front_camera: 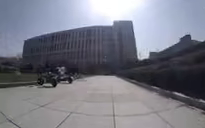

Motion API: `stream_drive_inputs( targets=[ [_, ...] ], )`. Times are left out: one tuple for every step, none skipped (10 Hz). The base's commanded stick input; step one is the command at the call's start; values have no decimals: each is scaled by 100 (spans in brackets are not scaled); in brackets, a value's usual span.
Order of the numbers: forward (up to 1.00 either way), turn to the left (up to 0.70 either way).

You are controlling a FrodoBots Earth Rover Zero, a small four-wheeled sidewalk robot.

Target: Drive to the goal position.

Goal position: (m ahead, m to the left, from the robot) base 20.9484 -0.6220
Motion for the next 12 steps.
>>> stream_drive_inputs(
  targets=[
    [45,0],
    [45,0],
    [45,0],
    [45,0],
    [45,0],
    [45,0],
    [45,0],
    [45,0],
    [45,0],
    [45,0],
    [45,0],
    [45,0]
  ],
)
